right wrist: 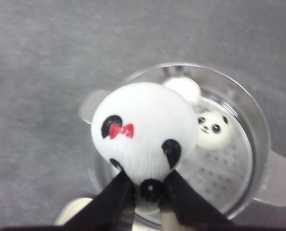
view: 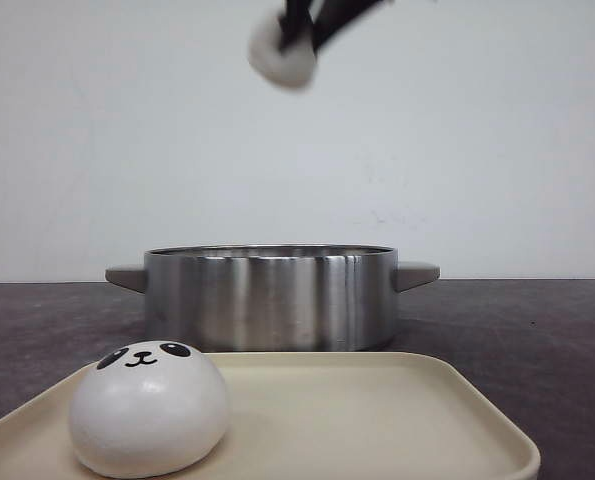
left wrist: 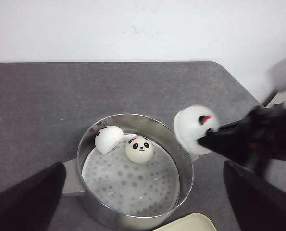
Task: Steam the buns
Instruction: 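Lift the bun over the pot, lower it in, open the right gripper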
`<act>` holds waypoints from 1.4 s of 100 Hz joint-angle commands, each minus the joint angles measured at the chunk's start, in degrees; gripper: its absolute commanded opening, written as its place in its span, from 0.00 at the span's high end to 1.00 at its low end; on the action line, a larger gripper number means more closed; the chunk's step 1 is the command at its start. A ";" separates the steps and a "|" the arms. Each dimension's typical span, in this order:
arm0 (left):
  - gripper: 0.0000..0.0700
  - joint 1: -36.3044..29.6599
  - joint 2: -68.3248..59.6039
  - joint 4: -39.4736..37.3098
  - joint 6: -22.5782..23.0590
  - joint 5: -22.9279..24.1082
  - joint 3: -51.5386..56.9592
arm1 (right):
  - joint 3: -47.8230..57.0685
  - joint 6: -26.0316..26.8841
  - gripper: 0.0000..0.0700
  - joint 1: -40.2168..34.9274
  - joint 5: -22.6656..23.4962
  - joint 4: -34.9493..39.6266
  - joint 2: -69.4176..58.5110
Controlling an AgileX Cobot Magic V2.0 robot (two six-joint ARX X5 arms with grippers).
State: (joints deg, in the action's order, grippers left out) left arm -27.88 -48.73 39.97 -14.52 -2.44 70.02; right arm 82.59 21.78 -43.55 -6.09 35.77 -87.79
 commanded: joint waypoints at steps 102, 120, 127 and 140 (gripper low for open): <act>0.10 -1.11 -0.46 8.85 -1.16 -1.16 -4.76 | 0.76 -0.33 0.98 3.65 5.62 2.84 -10.93; 0.10 -3.85 -1.33 7.13 -4.61 -7.13 -14.10 | 0.76 1.01 0.98 1.20 5.57 -0.22 0.33; 0.10 -5.66 -2.34 6.25 -5.55 -7.98 -17.07 | 0.76 1.62 0.98 0.04 5.09 -0.42 4.44; 0.10 -10.08 -5.62 3.63 -6.60 -8.11 -21.35 | 0.76 1.62 0.98 -2.80 2.36 -0.46 11.80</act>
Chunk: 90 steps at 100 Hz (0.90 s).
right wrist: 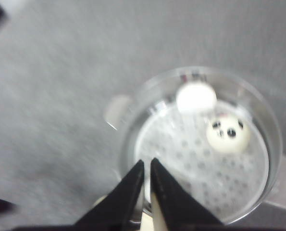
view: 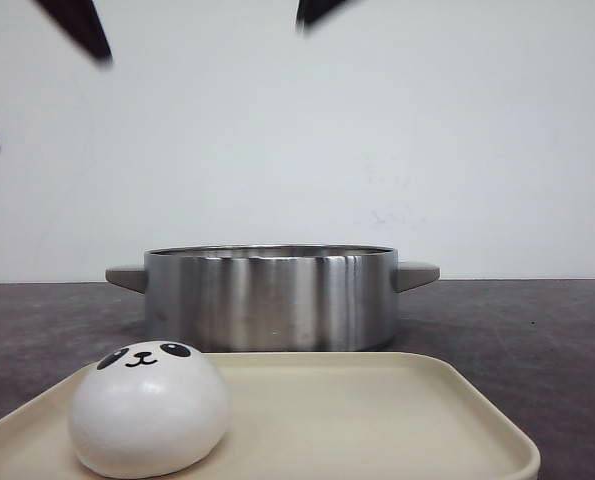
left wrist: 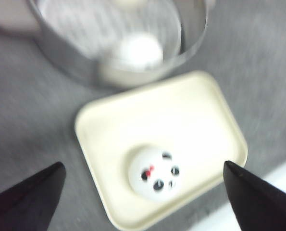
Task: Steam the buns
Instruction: 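Lift the bun over the pot, lower it in, open the right gripper, then lower the left gripper onto the last panda bun and grasp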
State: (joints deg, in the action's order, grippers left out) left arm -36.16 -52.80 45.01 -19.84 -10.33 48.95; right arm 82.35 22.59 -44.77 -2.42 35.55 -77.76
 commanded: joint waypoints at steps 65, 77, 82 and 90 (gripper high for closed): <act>0.10 -10.78 -28.44 -10.54 -4.13 -0.22 -1.07 | 1.01 1.09 0.98 -4.24 -5.57 4.02 12.35; 0.10 -10.78 -30.77 -10.91 -4.31 -0.02 -1.07 | 1.01 1.42 0.98 -4.24 -5.57 4.79 12.35; 0.10 -10.78 -31.50 -11.02 -4.31 0.04 -1.07 | 1.01 1.42 0.98 -4.24 -5.57 4.83 12.35; 0.10 -10.78 -32.54 -11.15 -4.31 0.35 -1.07 | 1.01 1.42 0.98 -4.24 -5.57 4.81 12.35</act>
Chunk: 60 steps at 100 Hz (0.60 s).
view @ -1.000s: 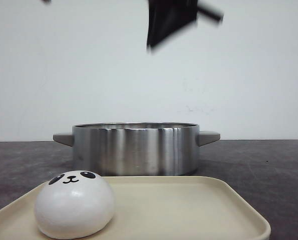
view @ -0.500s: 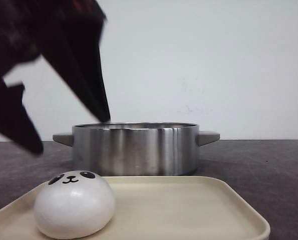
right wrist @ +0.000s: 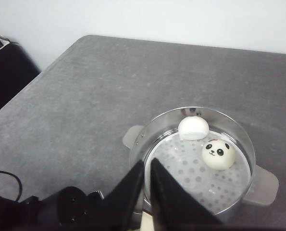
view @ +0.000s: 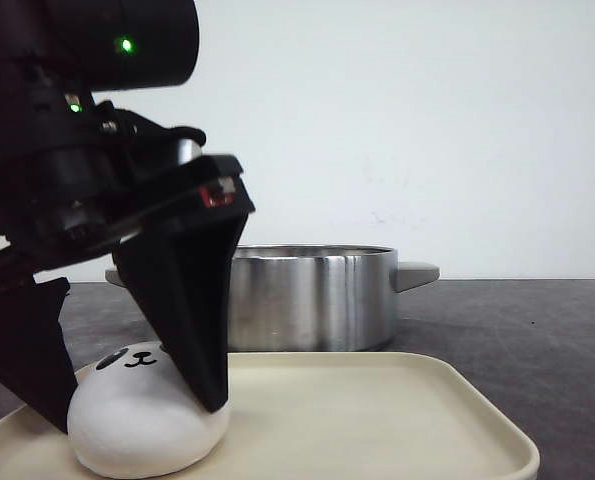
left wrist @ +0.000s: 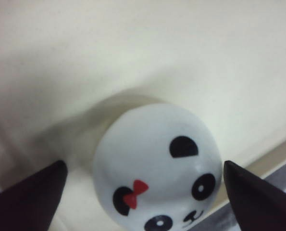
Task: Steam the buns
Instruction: 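Lower the left gripper onto the last panda bun and grasp, then carry the last bun into the steamer pot and open the left gripper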
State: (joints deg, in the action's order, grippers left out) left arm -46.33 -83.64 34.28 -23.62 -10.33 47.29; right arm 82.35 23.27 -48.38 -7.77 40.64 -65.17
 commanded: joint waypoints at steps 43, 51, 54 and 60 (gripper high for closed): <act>0.99 -1.11 -1.03 -0.57 -0.37 0.83 2.23 | 1.01 0.52 0.98 -0.63 -0.22 -0.28 -0.24; 0.99 -1.11 1.84 -1.57 0.68 1.31 4.24 | 1.01 0.28 0.98 -0.63 -0.22 -0.28 -0.24; 0.99 -1.11 2.95 -2.32 1.14 2.08 5.14 | 1.01 0.31 0.98 -0.63 -0.20 -0.28 -0.24; 0.99 -0.98 4.79 -3.98 2.89 4.81 7.15 | 1.01 0.28 0.98 -0.63 -0.17 -0.31 -0.24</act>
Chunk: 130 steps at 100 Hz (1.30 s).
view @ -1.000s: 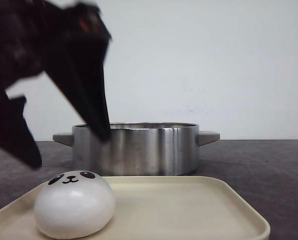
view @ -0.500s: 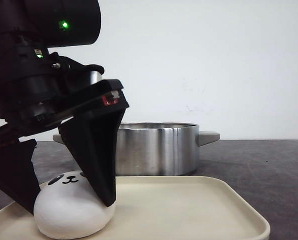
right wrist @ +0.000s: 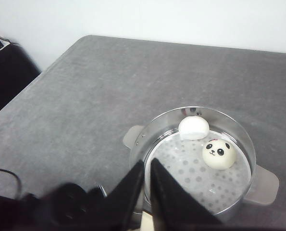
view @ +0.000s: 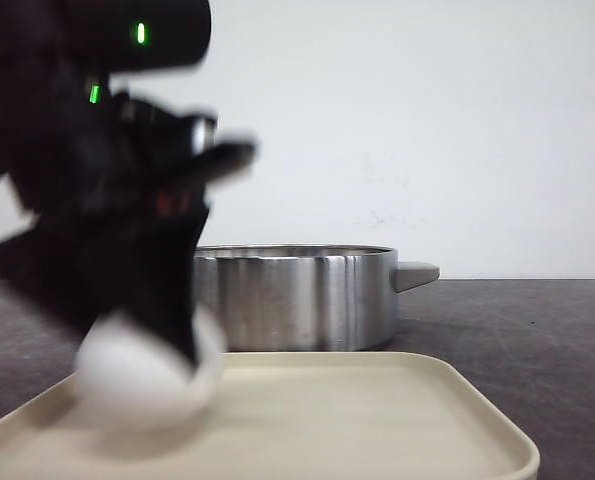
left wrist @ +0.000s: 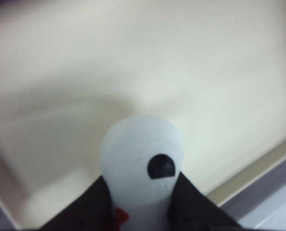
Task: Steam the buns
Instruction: 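Carry the last bun into the steamer pot and open the left gripper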
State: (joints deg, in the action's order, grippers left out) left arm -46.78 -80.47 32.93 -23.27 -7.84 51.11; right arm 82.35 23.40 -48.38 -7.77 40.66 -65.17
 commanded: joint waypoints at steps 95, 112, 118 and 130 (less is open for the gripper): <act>0.13 13.84 -10.29 -26.21 16.26 12.15 7.48 | 0.98 -2.80 0.98 -0.61 -1.55 1.44 -0.31; 0.14 13.84 -9.05 -22.67 16.20 12.15 9.18 | 0.96 -4.04 0.98 -0.61 -2.08 2.21 -0.31; 0.18 13.84 -8.09 -19.02 15.96 12.15 10.97 | 0.94 -4.90 0.98 -0.61 -4.63 3.04 -0.31; 0.71 14.12 -3.69 -13.66 14.21 13.18 12.70 | 0.44 -5.09 0.98 -0.63 -10.49 4.96 -0.26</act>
State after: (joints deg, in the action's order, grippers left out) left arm -32.64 -87.05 18.37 -7.49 4.60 62.28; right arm 82.35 19.29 -48.38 -15.55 45.32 -65.17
